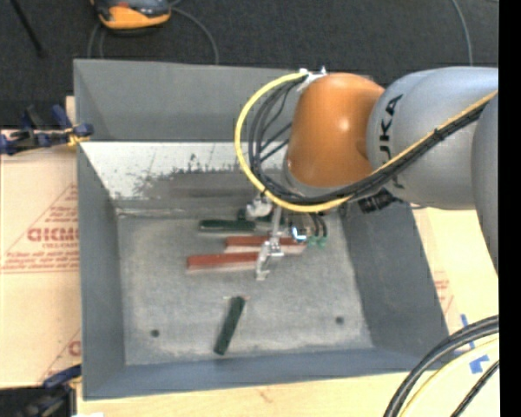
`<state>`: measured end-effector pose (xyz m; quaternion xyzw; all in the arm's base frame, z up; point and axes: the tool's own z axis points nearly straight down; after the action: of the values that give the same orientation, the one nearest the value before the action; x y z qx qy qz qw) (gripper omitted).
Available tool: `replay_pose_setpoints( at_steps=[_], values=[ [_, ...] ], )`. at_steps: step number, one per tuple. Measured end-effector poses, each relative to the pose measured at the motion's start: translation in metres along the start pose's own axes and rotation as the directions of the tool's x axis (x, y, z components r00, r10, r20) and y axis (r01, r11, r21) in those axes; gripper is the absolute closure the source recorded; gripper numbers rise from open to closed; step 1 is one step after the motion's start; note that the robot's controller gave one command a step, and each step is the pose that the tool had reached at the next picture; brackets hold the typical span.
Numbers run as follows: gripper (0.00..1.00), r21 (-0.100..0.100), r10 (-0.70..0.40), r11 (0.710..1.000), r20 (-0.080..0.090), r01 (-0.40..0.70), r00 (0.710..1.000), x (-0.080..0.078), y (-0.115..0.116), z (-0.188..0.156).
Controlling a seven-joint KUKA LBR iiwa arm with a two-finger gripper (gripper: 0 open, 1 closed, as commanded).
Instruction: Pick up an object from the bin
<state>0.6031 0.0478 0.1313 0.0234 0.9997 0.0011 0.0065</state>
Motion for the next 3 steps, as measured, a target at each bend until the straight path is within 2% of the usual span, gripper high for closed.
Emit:
replay_pose_setpoints(
  at_steps=[1,2,3],
  values=[
    [1.0,-0.002,0.05,0.999,0.012,-0.05,0.999,-0.024,-0.003,0.044],
    [1.0,-0.002,0.05,0.999,0.012,-0.05,0.999,-0.024,-0.003,0.044],
    [1.0,0.004,0.022,1.0,-0.012,-0.022,1.0,-0.033,0.004,-0.004]
  ],
)
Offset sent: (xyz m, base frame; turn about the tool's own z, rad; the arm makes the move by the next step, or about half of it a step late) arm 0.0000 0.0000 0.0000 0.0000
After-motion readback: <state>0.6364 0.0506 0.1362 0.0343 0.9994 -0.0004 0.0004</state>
